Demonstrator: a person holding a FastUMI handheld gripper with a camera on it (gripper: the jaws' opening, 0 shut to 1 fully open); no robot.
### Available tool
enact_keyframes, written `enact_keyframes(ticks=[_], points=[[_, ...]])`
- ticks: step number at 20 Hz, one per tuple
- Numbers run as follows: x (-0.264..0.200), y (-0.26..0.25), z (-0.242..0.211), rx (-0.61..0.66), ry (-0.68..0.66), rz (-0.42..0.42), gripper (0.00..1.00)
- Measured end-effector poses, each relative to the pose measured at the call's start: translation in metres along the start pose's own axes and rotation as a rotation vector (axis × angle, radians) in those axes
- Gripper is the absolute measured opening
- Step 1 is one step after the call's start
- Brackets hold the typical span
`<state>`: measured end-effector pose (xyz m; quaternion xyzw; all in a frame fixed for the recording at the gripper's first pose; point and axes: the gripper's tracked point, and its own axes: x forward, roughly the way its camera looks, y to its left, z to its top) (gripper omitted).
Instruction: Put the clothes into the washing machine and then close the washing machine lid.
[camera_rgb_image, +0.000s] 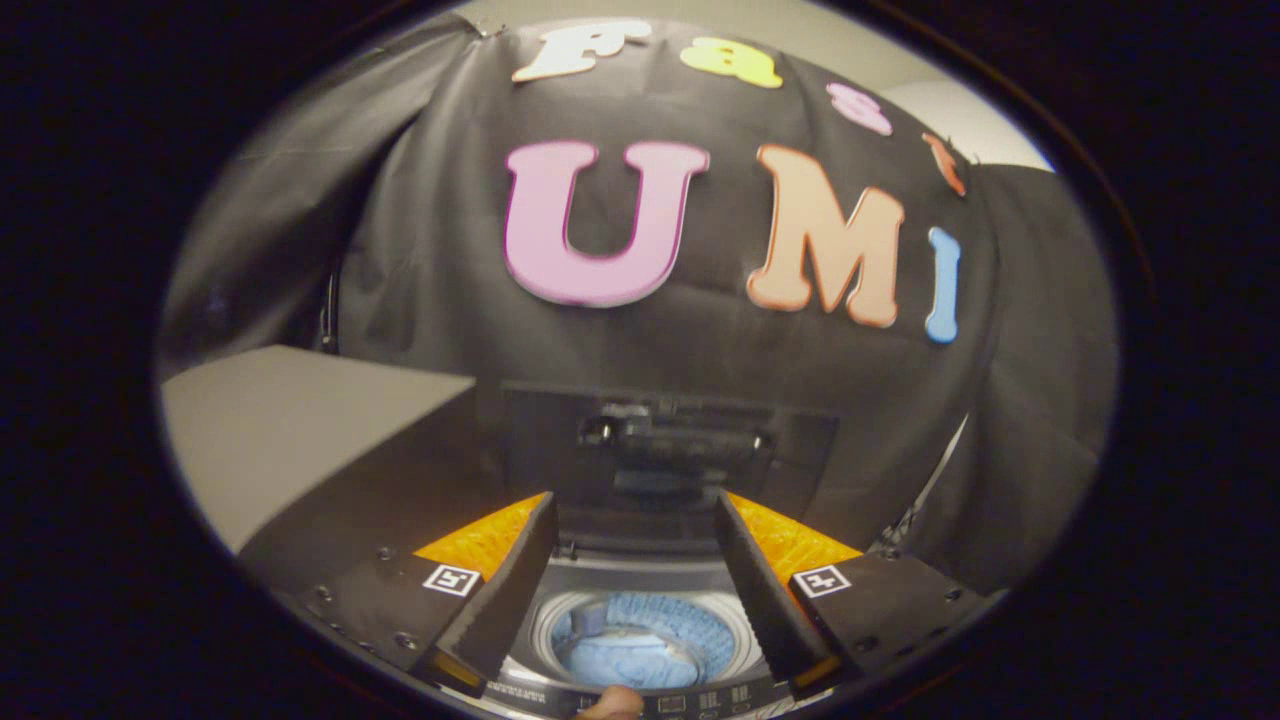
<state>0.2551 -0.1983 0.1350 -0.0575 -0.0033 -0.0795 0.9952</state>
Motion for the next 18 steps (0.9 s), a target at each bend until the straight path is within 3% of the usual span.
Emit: enact_keyframes(ticks=[4,9,15,18], points=[[0.017,-0.013,0.075,0.063,-0.188,-0.047,0.97],[0.056,-0.012,0.115,0.060,-0.180,0.009,0.97],[0.112,0.007,0.115,0.087,-0.127,0.075,0.97],[0.136,0.000,0.086,0.065,-0.037,0.032,0.97]])
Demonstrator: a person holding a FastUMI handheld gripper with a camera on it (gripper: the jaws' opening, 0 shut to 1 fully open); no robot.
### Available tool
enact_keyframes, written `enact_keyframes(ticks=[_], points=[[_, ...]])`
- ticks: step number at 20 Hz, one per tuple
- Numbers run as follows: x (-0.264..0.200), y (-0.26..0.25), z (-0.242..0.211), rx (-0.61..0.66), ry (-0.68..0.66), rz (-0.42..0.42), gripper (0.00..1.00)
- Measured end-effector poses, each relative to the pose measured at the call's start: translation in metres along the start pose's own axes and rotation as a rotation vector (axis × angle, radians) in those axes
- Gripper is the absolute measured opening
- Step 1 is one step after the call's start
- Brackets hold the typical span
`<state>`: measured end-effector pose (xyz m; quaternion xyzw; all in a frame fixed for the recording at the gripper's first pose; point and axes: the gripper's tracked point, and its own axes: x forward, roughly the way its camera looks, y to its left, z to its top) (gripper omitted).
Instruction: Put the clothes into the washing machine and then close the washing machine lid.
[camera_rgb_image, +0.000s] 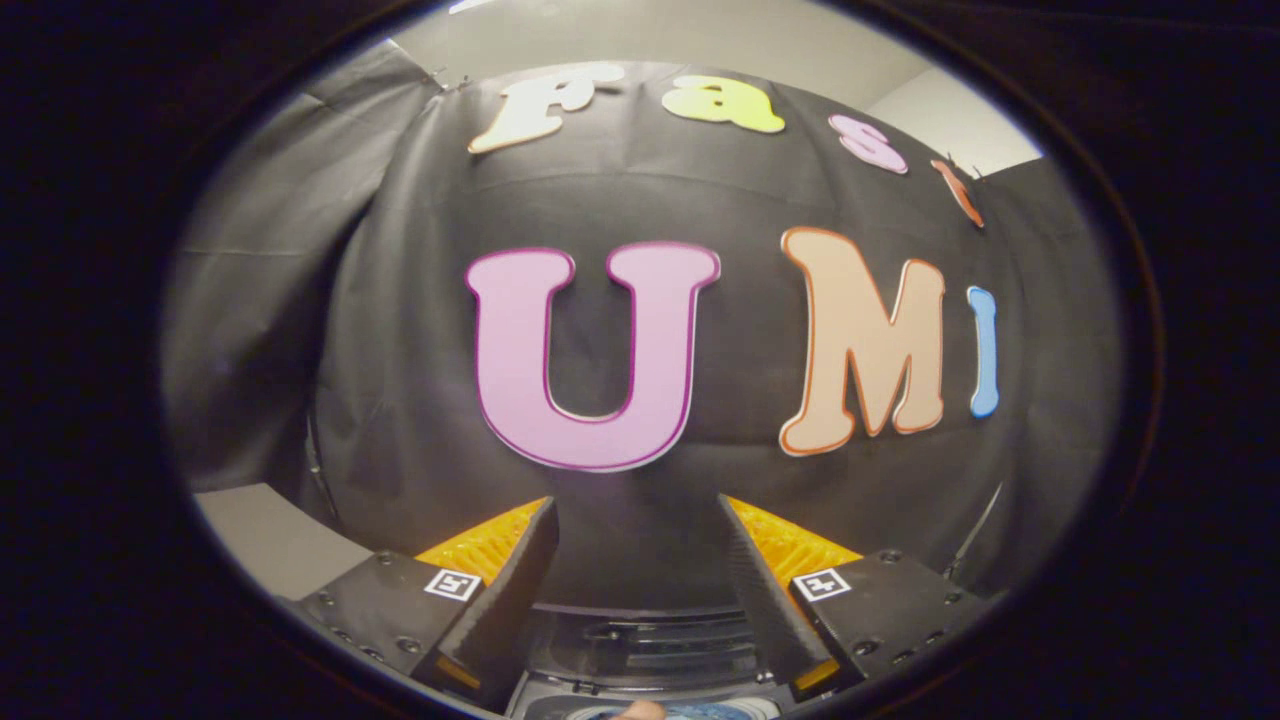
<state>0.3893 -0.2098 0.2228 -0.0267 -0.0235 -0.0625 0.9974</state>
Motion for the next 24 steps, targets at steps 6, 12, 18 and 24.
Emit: enact_keyframes(ticks=[6,12,18,24], points=[[0.022,-0.025,-0.057,-0.027,0.118,-0.064,0.97],[0.031,-0.029,-0.105,0.077,0.233,-0.072,0.97],[0.027,-0.031,-0.107,0.120,0.226,-0.097,0.98],[0.001,-0.055,-0.156,0.408,0.332,-0.191,0.98]])
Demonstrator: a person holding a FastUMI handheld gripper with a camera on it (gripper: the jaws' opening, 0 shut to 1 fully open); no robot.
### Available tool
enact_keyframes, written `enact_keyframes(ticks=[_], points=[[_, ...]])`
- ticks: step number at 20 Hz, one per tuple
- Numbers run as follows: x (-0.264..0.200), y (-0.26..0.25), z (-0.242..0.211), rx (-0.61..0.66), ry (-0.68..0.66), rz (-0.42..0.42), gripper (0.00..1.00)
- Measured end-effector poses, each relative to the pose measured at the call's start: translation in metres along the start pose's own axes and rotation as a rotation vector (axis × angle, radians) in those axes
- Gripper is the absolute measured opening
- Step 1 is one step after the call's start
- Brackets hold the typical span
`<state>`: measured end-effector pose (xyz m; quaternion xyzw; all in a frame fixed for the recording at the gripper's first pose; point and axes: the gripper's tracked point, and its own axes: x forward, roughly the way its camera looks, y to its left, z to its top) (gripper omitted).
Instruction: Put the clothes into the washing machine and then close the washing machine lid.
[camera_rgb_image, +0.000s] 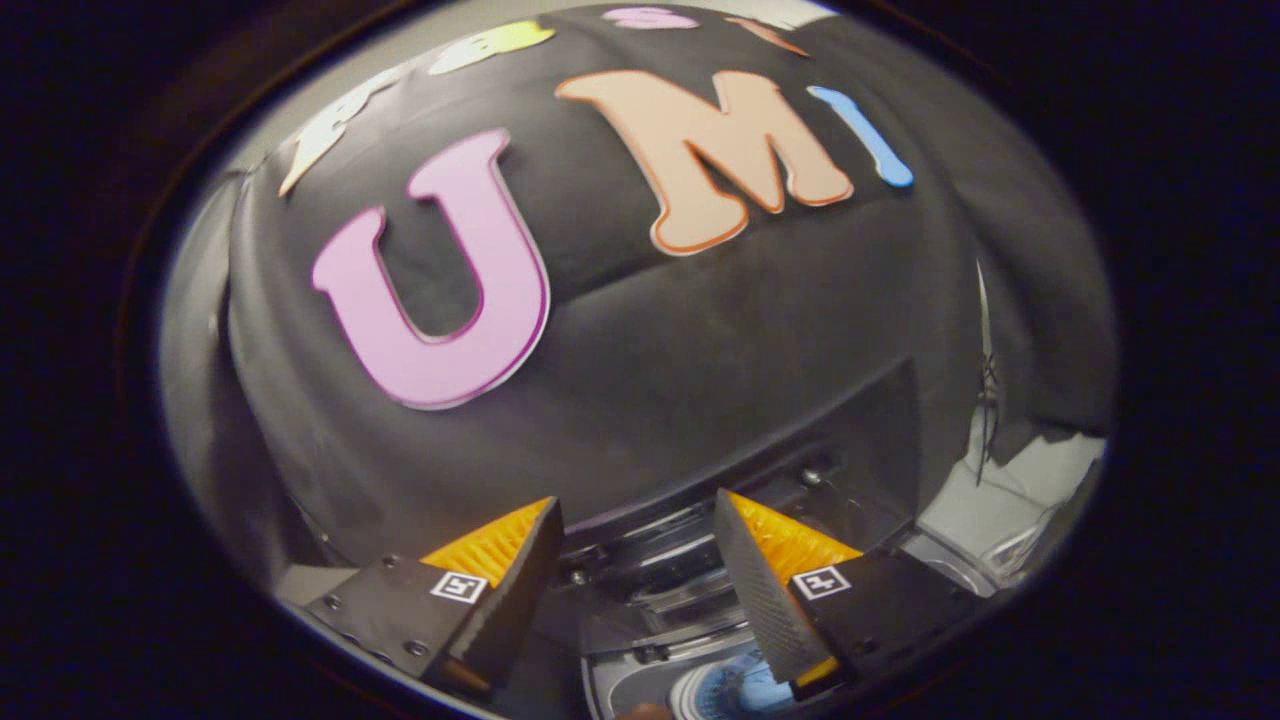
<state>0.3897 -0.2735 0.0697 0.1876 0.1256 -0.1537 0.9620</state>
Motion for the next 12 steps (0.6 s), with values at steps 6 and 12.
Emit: enact_keyframes(ticks=[6,12], points=[[-0.003,0.012,0.044,-0.301,-0.133,0.072,0.97],[-0.002,0.044,0.071,-0.447,-0.161,0.091,0.98]])
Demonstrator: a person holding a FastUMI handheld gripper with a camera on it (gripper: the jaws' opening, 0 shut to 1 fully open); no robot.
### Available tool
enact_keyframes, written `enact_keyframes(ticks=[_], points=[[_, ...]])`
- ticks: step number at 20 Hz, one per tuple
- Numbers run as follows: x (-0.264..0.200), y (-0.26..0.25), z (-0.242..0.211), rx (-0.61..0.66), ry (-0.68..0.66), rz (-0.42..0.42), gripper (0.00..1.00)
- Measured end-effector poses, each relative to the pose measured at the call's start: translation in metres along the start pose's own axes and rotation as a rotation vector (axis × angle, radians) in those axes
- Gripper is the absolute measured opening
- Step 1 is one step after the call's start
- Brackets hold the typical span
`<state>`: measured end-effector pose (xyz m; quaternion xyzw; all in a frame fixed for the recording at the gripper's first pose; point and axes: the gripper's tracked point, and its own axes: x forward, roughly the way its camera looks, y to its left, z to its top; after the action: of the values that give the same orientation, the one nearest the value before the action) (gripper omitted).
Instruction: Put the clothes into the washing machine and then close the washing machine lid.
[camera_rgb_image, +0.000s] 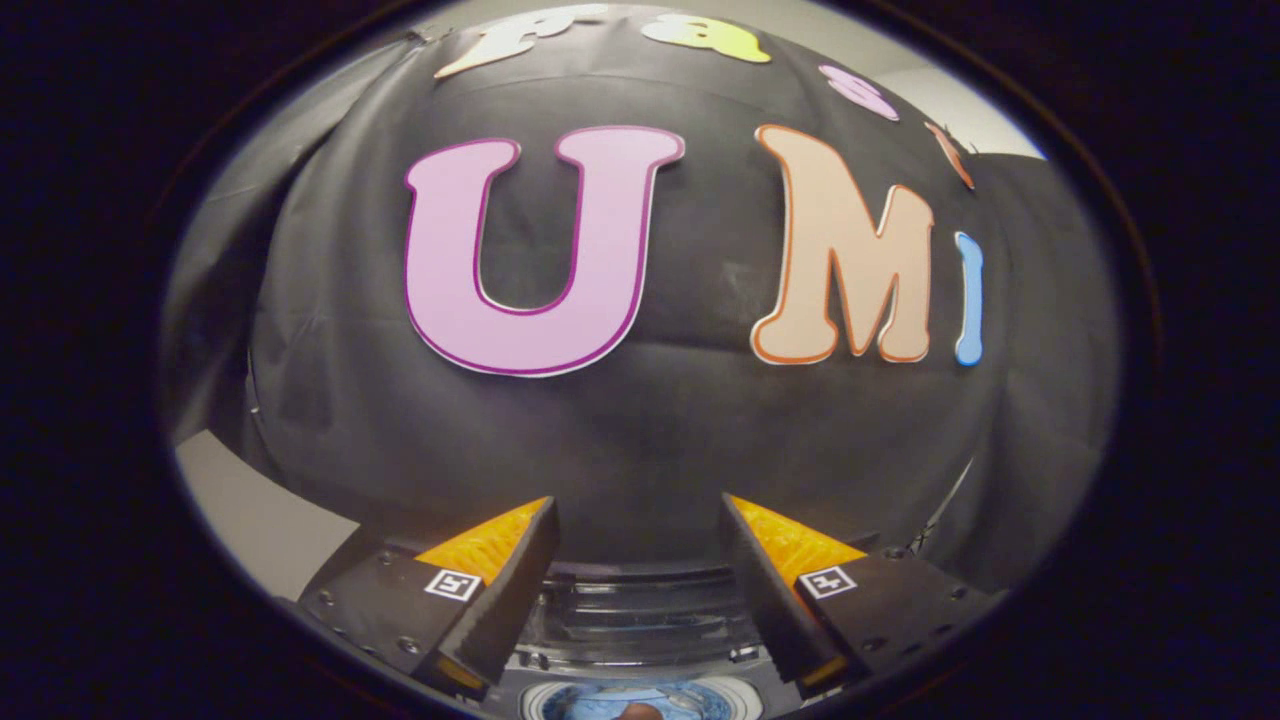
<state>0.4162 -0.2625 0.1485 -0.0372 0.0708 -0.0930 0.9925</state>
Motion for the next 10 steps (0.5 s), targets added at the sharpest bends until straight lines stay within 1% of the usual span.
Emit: enact_keyframes(ticks=[2,3,5,6,7,10], points=[[0.020,0.001,-0.017,-0.024,0.048,-0.008,1.00],[0.028,0.004,-0.024,-0.017,0.073,0.001,1.00],[0.037,0.004,-0.027,0.042,0.070,0.026,0.99],[0.040,0.002,-0.032,0.089,0.090,0.052,0.98],[0.041,0.002,-0.028,0.123,0.061,0.071,1.00],[0.043,0.000,-0.031,0.098,0.042,0.081,0.98]])
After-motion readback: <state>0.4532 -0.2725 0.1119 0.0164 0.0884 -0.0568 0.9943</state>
